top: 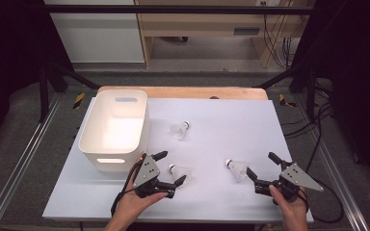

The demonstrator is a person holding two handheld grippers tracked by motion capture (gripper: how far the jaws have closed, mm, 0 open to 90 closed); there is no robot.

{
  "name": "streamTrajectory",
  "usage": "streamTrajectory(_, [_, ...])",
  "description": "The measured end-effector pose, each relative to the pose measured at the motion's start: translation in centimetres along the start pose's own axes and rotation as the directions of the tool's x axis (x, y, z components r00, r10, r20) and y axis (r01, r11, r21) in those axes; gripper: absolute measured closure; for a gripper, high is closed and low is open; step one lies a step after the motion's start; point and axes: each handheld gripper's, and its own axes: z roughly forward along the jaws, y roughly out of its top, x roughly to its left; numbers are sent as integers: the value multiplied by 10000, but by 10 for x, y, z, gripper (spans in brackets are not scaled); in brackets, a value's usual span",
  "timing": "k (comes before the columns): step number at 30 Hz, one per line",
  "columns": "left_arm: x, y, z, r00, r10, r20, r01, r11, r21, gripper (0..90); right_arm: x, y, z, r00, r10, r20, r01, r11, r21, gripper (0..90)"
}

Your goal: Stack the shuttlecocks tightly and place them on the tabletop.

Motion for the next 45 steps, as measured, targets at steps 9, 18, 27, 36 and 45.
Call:
streamTrajectory(9, [-3,-7,4,10000,7,66,-9,9992,392,80,-1,2,-1,9999,101,64,-100,9999,-90,38])
streamTrajectory(18, [-8,-12,2,9999,38,142,-50,9964,845,228,1,2,0,9999,142,2,-142,9999,-63,38])
streamTrajectory(27, [-15,-17,6,9998,161,139,-176,9933,1144,301,0,1,0,9997,255,-3,-255,9996,-73,39])
streamTrajectory(36, [-17,-24,15,9982,583,110,-593,9864,1533,313,0,0,1,9996,275,-39,-275,9996,-12,39])
streamTrajectory(45, [-16,-25,27,9971,757,48,-753,9804,1823,464,0,0,1,9995,320,-52,-320,9995,-5,40])
